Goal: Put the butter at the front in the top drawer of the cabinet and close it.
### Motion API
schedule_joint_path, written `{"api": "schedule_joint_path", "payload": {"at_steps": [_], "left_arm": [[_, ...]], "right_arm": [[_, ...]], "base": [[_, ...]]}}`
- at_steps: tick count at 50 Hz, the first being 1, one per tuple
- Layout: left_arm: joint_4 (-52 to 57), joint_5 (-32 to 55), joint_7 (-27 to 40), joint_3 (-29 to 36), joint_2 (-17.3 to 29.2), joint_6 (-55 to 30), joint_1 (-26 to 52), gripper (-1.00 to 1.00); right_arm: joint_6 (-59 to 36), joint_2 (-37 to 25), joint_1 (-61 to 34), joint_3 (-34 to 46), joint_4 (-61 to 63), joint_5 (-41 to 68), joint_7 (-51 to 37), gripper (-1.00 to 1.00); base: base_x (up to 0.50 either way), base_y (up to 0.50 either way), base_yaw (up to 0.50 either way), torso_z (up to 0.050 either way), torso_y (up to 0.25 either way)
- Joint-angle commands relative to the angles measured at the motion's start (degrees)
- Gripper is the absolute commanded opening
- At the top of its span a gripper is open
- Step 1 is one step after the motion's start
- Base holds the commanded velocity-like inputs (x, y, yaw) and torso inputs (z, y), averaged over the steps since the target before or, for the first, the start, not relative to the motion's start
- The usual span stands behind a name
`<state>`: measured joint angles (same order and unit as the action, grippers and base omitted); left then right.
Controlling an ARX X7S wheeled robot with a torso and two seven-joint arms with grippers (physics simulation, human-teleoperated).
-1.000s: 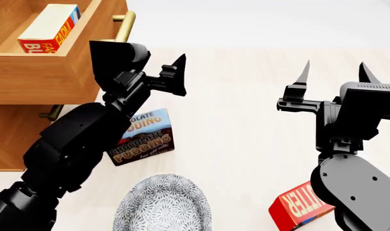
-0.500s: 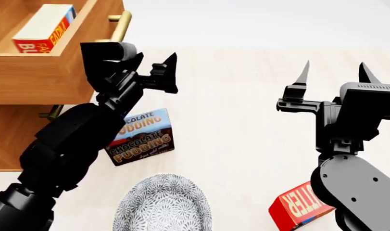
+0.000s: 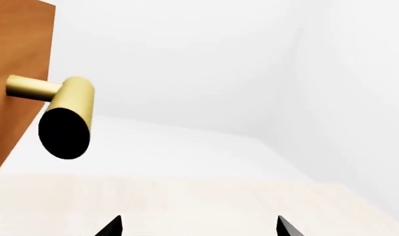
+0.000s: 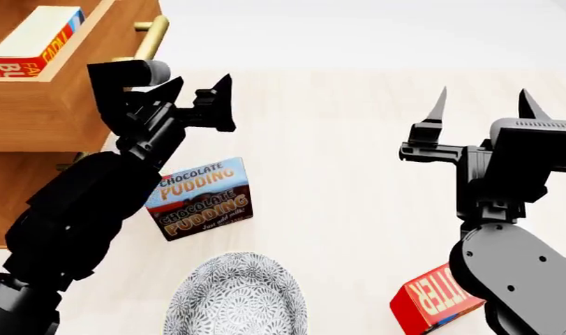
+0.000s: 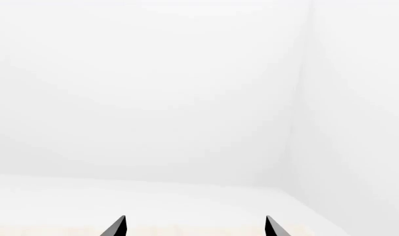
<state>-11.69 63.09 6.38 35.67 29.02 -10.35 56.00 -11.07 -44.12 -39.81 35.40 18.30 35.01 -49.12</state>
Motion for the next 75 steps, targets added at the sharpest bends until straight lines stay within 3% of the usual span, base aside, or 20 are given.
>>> {"api": "schedule_joint_path", "payload": {"at_steps": [1, 37, 75], "left_arm": [[0.2, -0.41, 1.06, -1.32, 2.48, 0.0, -0.51, 1.0], [-3.27, -0.81, 0.87, -5.21, 8.06, 1.4, 1.25, 1.0], [-15.95, -2.67, -0.79, -8.22, 9.52, 5.5, 1.46, 1.0]], "right_arm": [[-0.43, 0.11, -0.23, 0.05, 0.16, -0.12, -0.05, 1.0], [-0.83, -0.15, 0.42, -0.22, 0.87, -0.33, -0.6, 1.0], [-4.09, 0.24, -1.45, 0.08, 2.72, -0.07, -1.27, 1.0]], "base": [[0.0, 0.0, 0.0, 0.0, 0.0], [0.0, 0.0, 0.0, 0.0, 0.0], [0.0, 0.0, 0.0, 0.0, 0.0]]}}
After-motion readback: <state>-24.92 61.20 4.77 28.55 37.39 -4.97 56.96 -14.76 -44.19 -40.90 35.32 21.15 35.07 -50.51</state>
